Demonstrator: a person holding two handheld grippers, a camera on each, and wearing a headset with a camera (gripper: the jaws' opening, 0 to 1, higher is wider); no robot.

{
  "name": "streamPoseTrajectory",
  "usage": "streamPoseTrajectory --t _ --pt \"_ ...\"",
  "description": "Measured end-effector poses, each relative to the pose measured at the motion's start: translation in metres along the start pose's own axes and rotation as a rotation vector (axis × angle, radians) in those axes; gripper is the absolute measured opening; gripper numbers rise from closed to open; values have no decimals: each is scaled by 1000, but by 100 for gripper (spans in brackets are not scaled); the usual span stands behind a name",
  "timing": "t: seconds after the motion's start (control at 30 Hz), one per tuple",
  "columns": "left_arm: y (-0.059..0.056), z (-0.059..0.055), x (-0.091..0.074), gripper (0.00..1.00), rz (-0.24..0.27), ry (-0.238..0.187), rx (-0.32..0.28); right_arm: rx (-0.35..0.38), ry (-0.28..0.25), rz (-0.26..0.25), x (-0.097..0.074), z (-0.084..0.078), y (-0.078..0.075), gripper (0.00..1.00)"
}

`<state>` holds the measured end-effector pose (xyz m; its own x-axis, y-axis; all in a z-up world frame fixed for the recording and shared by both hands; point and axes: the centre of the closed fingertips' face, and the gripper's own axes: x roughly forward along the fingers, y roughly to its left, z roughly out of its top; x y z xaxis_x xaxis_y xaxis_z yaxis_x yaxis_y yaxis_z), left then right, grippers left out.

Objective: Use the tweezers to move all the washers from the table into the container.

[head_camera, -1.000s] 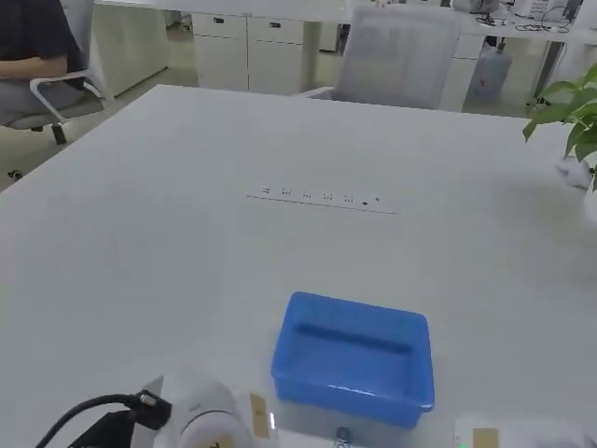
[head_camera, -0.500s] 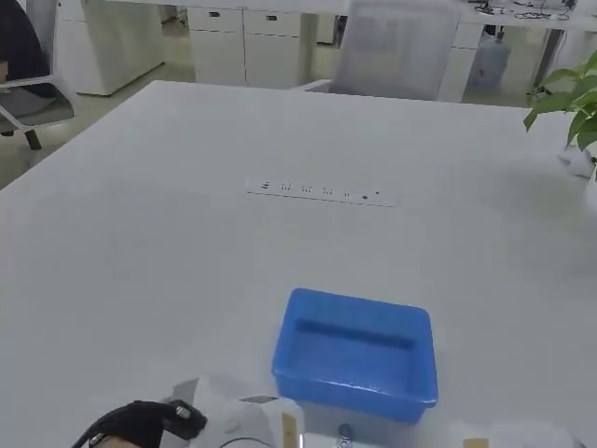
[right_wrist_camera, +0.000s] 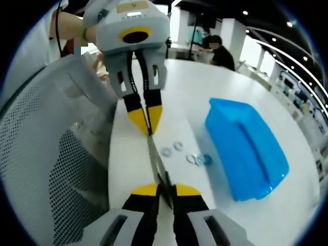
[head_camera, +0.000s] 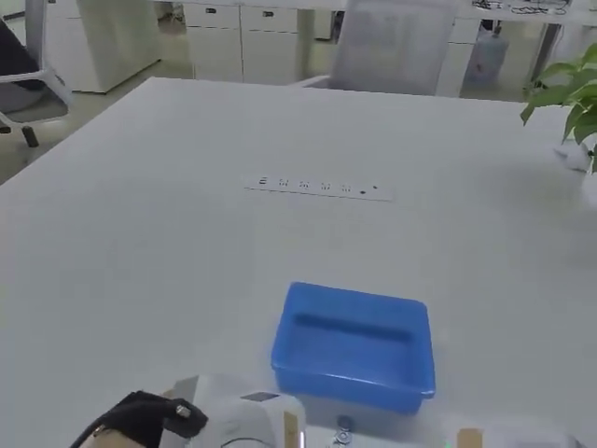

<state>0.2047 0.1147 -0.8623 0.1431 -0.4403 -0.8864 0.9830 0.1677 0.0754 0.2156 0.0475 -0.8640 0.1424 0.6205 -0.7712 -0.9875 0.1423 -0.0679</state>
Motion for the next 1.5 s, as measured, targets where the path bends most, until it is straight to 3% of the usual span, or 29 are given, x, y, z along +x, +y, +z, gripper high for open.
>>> streamPoseTrajectory --t 0.07,0.13,0.37,0.6,0.8,1.13,1.37,1.5 --pt "-2 2 -9 0 4 -8 16 -12 4 0 1 1 2 6" --pt "-1 9 -22 0 8 -34 -5 -22 3 4 2 2 3 6" --pt "-1 47 -65 0 22 -173 -64 -2 -73 17 0 17 3 6" --pt "-8 73 -81 0 50 -182 -3 30 -122 32 5 36 10 5" --pt "-9 70 -85 0 70 -135 39 16 -140 28 10 46 12 6" --pt "1 62 -87 0 86 -96 39 37 -154 20 17 53 6 6" --pt "12 60 -87 0 66 -75 2 67 -161 32 21 56 3 7" --pt "16 67 -89 0 42 -80 -6 78 -171 44 21 59 4 7"
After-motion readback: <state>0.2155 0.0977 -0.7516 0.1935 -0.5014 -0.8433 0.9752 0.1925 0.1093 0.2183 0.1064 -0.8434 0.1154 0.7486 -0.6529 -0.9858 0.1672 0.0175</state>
